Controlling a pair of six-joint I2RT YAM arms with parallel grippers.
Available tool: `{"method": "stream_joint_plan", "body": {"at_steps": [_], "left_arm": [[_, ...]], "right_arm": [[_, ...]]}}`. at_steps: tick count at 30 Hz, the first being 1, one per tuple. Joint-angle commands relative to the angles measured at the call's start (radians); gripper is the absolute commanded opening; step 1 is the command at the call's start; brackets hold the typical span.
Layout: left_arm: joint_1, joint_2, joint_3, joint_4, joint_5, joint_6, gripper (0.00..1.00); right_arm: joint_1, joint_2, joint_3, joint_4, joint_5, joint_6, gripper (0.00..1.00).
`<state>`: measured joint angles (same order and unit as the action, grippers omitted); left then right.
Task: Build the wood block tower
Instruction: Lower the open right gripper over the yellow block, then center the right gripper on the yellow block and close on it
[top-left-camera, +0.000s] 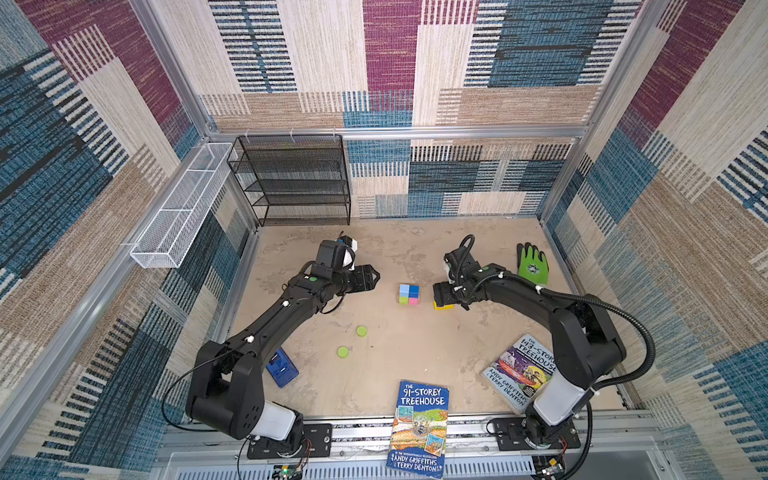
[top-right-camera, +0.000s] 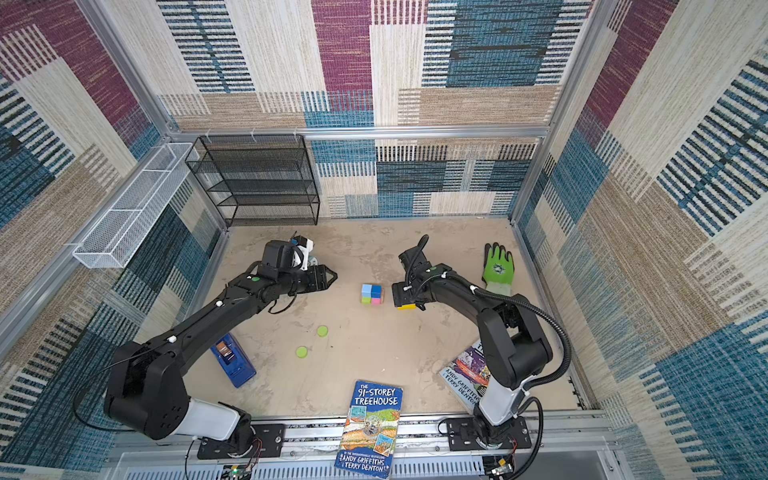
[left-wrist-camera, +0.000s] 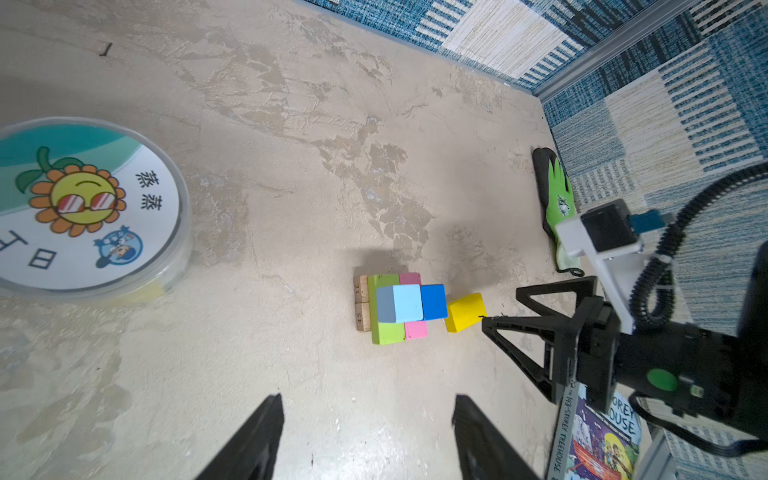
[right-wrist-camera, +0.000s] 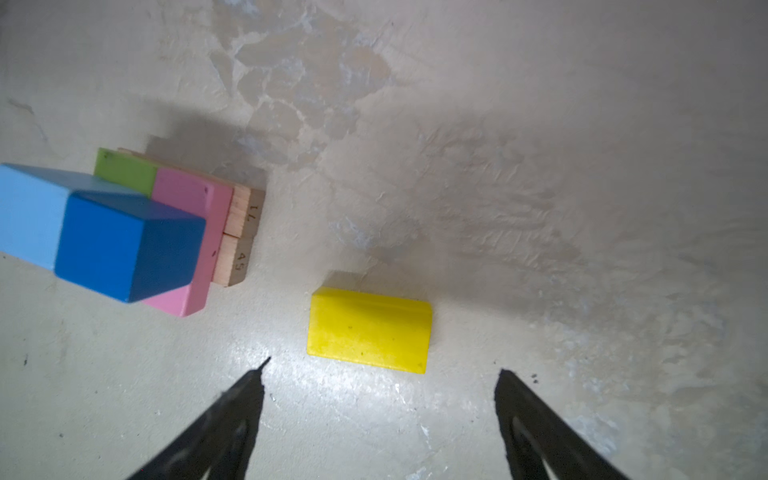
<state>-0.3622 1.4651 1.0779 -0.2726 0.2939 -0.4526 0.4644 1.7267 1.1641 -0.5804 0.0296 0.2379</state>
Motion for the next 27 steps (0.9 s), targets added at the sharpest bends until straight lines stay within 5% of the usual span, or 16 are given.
{"method": "stream_joint_plan", "body": {"at_steps": [1,27], "left_arm": [[0.002,-0.002,-0.003,0.029,0.013,-0.01,0.69],[0.019,0.002,-0.013,0.032,0.022,-0.011,0.69]], "right_arm": [[0.002,0.024,0.004,0.007,-0.011,-0.017,0.89],[0.018,0.088,0.032,0.01,0.006,0.011,0.89]]}}
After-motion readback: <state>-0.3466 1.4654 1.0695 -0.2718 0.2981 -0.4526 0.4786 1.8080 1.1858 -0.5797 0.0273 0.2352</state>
